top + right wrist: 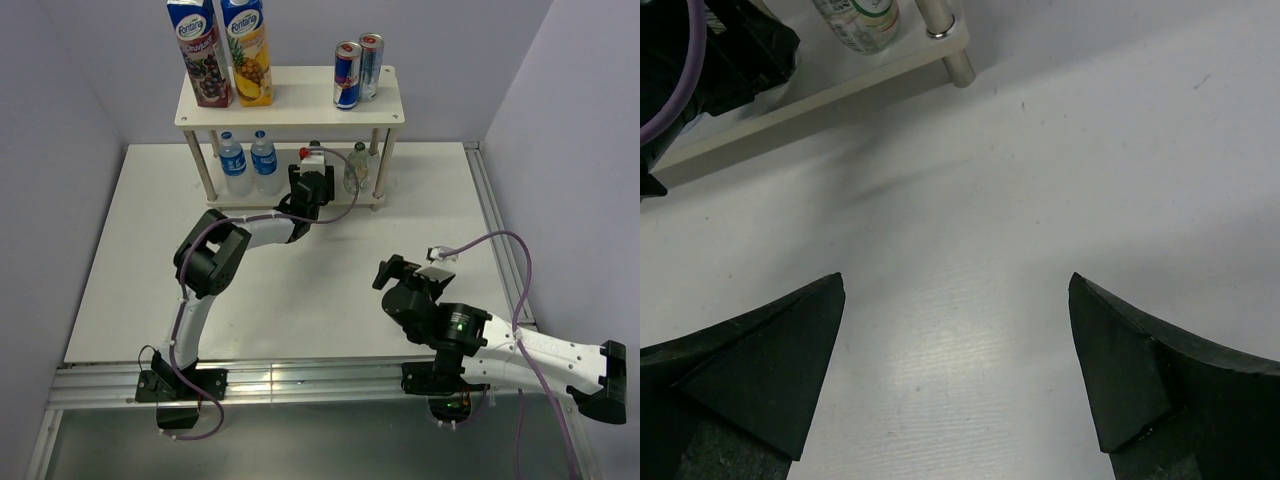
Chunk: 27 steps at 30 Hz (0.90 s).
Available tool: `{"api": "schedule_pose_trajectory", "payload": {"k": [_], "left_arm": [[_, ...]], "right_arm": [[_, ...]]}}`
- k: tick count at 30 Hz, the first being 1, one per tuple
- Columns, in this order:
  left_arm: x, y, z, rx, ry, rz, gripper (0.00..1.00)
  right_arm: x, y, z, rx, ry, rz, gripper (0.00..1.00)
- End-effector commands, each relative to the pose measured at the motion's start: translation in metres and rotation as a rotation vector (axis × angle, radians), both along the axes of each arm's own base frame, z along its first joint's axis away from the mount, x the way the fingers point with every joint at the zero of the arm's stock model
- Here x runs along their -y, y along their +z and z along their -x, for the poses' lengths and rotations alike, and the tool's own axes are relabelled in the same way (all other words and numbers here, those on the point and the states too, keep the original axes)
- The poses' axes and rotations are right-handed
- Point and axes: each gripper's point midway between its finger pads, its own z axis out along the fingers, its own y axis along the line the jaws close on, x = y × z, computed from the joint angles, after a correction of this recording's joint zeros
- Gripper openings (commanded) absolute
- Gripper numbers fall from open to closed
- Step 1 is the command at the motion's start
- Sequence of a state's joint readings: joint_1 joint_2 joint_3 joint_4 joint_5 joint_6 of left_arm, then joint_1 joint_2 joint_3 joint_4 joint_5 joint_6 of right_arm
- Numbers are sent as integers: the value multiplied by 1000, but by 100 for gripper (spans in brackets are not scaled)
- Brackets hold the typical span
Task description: Place and organize the beverage onto the shelf
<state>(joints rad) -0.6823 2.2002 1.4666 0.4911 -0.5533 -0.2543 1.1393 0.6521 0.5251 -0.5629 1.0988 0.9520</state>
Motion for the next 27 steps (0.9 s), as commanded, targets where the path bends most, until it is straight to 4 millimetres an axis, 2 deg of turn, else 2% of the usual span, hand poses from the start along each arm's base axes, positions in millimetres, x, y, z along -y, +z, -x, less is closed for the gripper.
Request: {"api": "schedule_pose_trajectory", "payload": {"k": [1,11,17,18,19,21,22,23,24,25,27], "left_arm": [[29,64,-9,140,-59,149,0],[52,46,-3,96,-184,157,0],[59,44,0,93,-220,165,3],[59,43,-1,93,-218,160,7],[60,42,-1,92,-220,158,18],[57,40,-3,92,-204,132,34],[60,40,-2,92,-211,128,56],[61,41,-1,94,-213,123,64],[60,42,-1,96,-204,125,77],[57,42,1,98,-187,123,99],[56,45,3,108,-179,121,99]], "right_arm": [[3,3,-4,41,-37,-10,100],[1,-3,-5,35,-43,9,100],[1,-5,-6,37,-47,11,100],[0,-5,-6,36,-45,11,100],[0,-5,-6,36,-47,9,100],[0,-6,-6,36,-46,9,100],[0,-7,-6,35,-46,11,100],[-1,-6,-6,38,-44,5,100],[-1,-6,-6,39,-42,8,100],[-1,-7,-6,38,-43,11,100],[-2,-6,-7,40,-43,10,100]]}}
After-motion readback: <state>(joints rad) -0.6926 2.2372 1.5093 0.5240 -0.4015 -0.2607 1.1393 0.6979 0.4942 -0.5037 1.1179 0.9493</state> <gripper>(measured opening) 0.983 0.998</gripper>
